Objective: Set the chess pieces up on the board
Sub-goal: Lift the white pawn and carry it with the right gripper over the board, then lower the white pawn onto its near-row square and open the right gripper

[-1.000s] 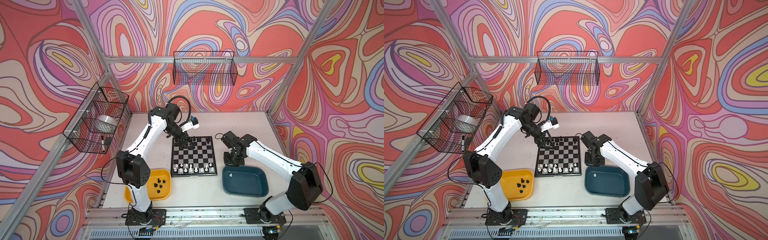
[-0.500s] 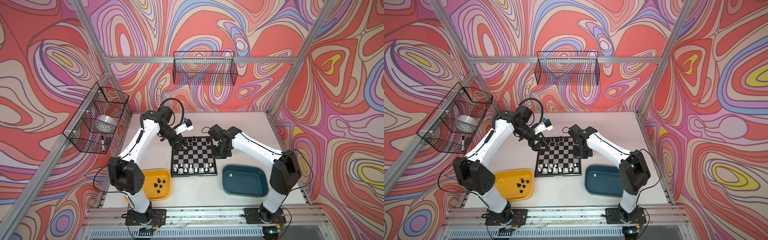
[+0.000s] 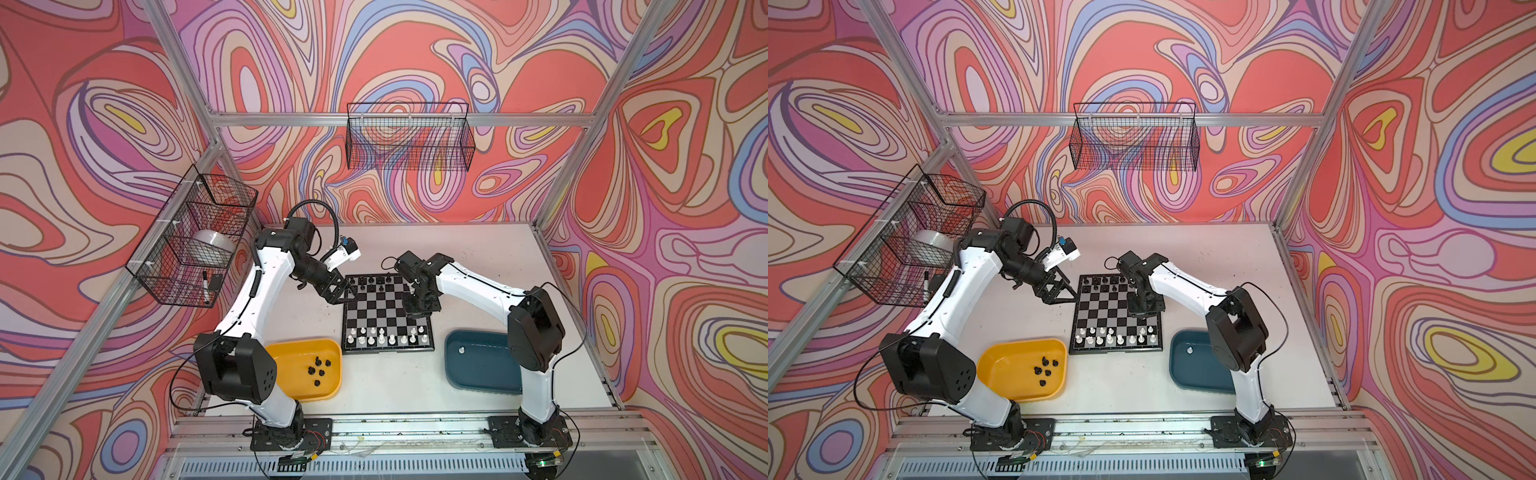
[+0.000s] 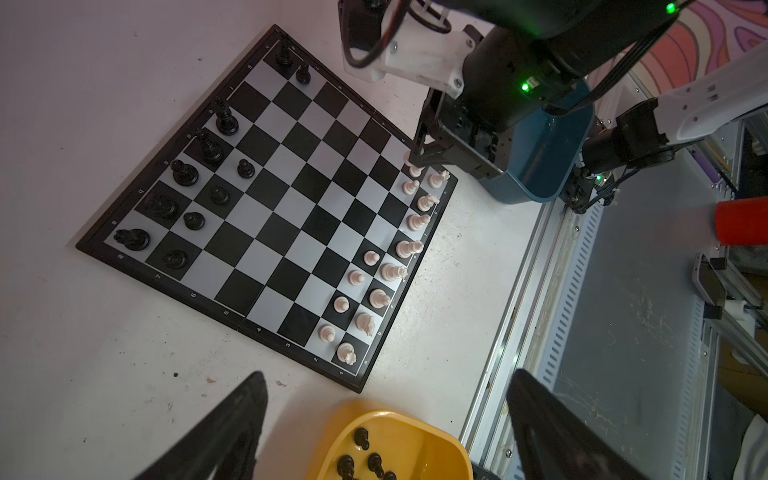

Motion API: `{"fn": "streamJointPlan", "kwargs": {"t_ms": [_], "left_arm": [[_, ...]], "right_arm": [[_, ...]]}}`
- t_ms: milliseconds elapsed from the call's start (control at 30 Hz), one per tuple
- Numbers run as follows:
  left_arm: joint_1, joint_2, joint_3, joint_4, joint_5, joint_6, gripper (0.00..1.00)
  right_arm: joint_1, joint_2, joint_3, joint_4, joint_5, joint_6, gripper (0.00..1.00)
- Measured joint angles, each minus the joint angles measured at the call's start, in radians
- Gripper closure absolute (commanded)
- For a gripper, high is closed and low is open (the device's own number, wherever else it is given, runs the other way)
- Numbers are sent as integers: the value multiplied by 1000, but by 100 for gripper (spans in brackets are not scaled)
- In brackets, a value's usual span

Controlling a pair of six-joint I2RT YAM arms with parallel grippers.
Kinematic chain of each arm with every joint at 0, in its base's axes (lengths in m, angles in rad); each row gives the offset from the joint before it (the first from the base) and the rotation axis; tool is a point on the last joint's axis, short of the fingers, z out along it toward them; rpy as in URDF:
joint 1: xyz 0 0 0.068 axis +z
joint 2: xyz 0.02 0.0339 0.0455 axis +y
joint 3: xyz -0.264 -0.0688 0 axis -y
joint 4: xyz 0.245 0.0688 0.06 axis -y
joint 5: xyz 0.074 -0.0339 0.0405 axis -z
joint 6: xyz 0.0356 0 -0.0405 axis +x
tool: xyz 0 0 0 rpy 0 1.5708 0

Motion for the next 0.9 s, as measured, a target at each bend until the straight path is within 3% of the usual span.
{"fn": "streamJointPlan", "kwargs": {"t_ms": [900], "left_arm": [[49, -18, -11, 5, 31, -1, 9]], "right_arm": [[68, 80, 26, 59, -72, -3, 91]]}}
